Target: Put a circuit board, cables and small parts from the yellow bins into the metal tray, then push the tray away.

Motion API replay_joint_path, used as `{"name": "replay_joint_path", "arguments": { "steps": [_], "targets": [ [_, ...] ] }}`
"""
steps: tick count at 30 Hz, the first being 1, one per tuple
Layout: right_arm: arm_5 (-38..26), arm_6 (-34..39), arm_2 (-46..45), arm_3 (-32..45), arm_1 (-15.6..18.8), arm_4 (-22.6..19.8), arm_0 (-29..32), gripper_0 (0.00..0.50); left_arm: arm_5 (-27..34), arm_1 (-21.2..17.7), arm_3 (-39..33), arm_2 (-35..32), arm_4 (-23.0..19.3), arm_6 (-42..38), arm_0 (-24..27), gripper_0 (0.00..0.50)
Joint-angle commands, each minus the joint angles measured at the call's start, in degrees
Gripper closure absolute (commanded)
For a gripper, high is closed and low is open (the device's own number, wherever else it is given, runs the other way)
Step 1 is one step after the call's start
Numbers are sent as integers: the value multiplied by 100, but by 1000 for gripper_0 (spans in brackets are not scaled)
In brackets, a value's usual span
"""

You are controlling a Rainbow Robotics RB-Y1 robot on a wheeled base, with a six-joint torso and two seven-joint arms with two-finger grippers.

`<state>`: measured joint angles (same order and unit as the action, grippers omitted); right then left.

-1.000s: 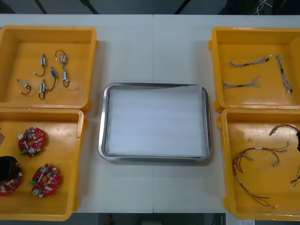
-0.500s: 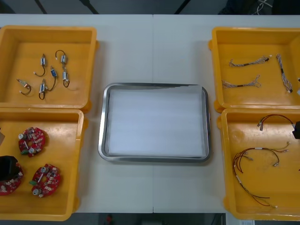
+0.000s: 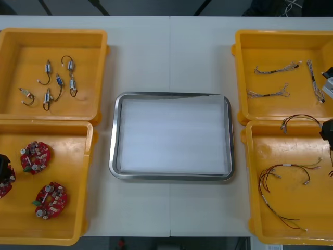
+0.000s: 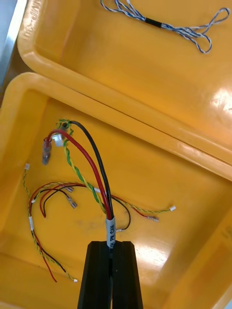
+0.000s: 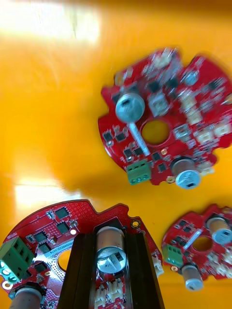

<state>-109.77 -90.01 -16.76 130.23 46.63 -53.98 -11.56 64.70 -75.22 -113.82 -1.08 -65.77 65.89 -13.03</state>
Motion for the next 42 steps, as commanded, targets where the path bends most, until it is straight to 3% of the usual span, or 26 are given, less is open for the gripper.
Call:
{"name": "replay_joint_path", "arguments": {
  "steps": [1, 7, 14, 20, 24, 29, 42],
  "targets": [
    [-23, -359, 50, 161, 223, -175, -242, 500, 394, -449, -333, -639, -384, -349, 55, 500],
    [-23, -465, 94, 161, 258, -245, -391, 500, 956, -449, -606, -1325, -630, -376, 46, 500],
    [-23, -465, 261, 161, 338, -236, -532, 500, 1167, -441, -782, -1545, -735, -499, 117, 500],
    [-23, -474, 367, 161, 338, -148, -576, 500, 1782, -247, -861, -1422, -858, -674, 767, 500],
    [-23, -491, 384, 170, 338, -148, -576, 500, 2125, -54, -887, -1202, -920, -982, 1330, 500],
    [-23, -509, 376, 161, 346, -192, -576, 500, 2134, 43, -975, -657, -832, -1562, 1971, 500],
    [-23, -509, 384, 161, 346, -183, -567, 500, 2784, 939, -1458, 1347, 240, -4023, 4019, 500]
  ]
}}
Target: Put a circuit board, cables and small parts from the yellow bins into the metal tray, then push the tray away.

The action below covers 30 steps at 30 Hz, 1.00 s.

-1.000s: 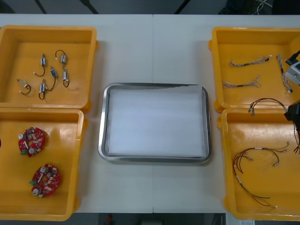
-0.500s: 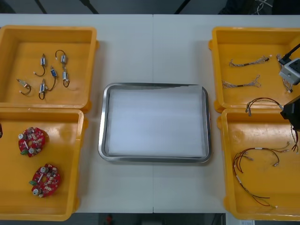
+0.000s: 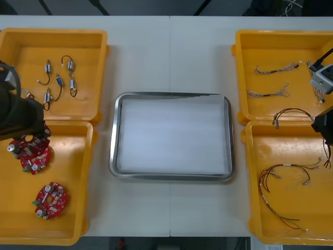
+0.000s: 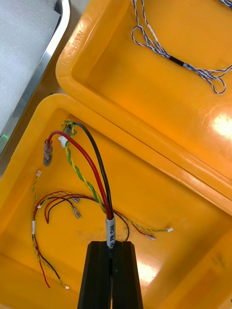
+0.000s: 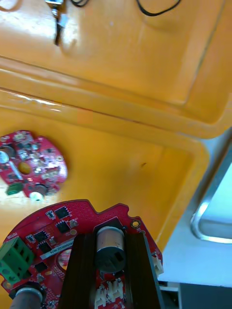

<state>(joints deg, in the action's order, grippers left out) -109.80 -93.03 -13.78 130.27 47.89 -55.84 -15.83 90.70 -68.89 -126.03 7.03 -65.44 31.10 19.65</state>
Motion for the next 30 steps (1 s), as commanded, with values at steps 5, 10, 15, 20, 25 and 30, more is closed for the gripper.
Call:
{"name": "replay_joint_path", "arguments": {
  "steps": [5, 10, 15, 20, 25, 30],
  "targets": [
    [-20, -207, 86, 157, 221, 3, -139, 500, 203, 623, -282, 870, 286, -1009, 1093, 500],
    [-20, -207, 86, 157, 221, 3, -139, 500, 211, 1001, -396, 1345, 708, -1502, 1383, 500],
    [-20, -207, 86, 157, 221, 3, -139, 500, 229, 1379, -431, 2039, 1358, -2090, 1726, 500],
    [-20, -207, 86, 157, 221, 3, -139, 500, 493, 1844, -396, 2514, 1824, -2539, 1990, 500],
    [-20, -207, 86, 157, 221, 3, -139, 500, 827, 2477, -132, 3006, 2272, -2996, 2350, 500],
    [-20, -207, 86, 157, 221, 3, -139, 500, 932, 3048, 254, 3269, 2773, -3066, 2508, 500]
  ]
}}
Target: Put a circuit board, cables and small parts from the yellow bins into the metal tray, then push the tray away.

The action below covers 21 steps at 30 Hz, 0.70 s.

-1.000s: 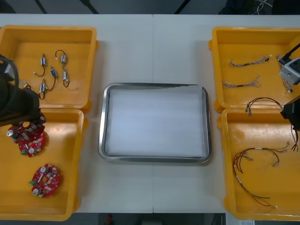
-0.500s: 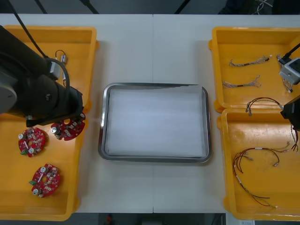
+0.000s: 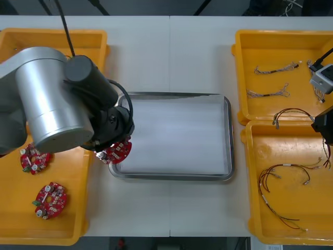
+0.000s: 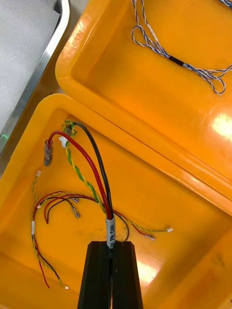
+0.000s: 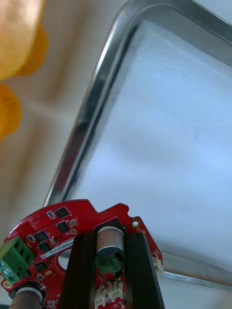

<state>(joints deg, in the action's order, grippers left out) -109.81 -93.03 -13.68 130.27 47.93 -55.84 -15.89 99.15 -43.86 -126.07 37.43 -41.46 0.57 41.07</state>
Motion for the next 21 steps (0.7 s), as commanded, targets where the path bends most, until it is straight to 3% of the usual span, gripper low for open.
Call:
{"name": "replay_joint_path", "arguments": {
  "steps": [1, 8, 21],
  "targets": [
    [-19, -207, 76, 156, 216, 3, -134, 500, 87, 677, 382, 265, 507, -13, 375, 500],
    [-19, -207, 76, 156, 216, 3, -134, 500, 17, 1248, 1093, 687, 1184, -40, 498, 500],
    [-19, -207, 76, 156, 216, 3, -134, 500, -625, 1512, 1797, 1153, 1544, -48, 498, 500]
  ]
}}
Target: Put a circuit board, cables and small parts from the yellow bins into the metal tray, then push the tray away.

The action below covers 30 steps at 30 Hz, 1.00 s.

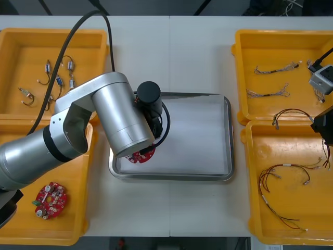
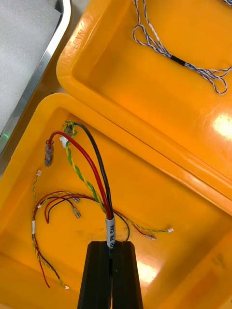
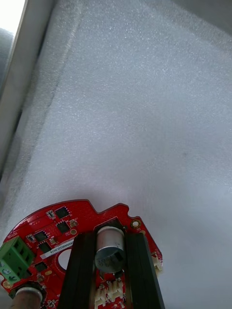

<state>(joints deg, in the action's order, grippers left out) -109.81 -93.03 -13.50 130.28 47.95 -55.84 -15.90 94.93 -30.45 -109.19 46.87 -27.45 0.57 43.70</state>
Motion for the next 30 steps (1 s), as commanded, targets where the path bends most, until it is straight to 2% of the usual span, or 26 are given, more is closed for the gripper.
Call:
{"name": "replay_joint_path", "arguments": {
  "steps": [1, 7, 9, 11, 12, 16, 19, 22, 26, 30],
  "targets": [
    [-19, -207, 58, 156, 215, 3, -133, 500, -247, 180, 144, 217, 170, -48, 236, 500],
    [-19, -207, 58, 156, 215, 3, -133, 500, -308, 180, 214, 305, 179, -48, 236, 487],
    [-19, -207, 58, 156, 215, 3, -133, 500, -317, 189, 240, 332, 187, -48, 236, 401],
    [-19, -207, 58, 156, 215, 3, -133, 500, -317, 180, 240, 332, 187, -30, 236, 255],
    [-19, -207, 58, 156, 215, 3, -133, 500, -317, 180, 240, 332, 187, -30, 236, 218],
    [-19, -207, 58, 156, 215, 3, -133, 500, -317, 180, 232, 349, 170, -22, 236, 185],
    [-19, -207, 58, 156, 215, 3, -133, 500, -326, 180, 232, 341, 170, -48, 236, 69],
    [-19, -207, 58, 156, 215, 3, -133, 500, -308, 163, 223, 341, 126, -57, 297, 11],
    [-19, -207, 58, 156, 215, 3, -133, 500, -194, 57, 152, 297, -182, -74, 491, 0],
    [-19, -207, 58, 156, 215, 3, -133, 500, 149, -66, -173, -81, -595, -57, 596, 0]
  ]
}}
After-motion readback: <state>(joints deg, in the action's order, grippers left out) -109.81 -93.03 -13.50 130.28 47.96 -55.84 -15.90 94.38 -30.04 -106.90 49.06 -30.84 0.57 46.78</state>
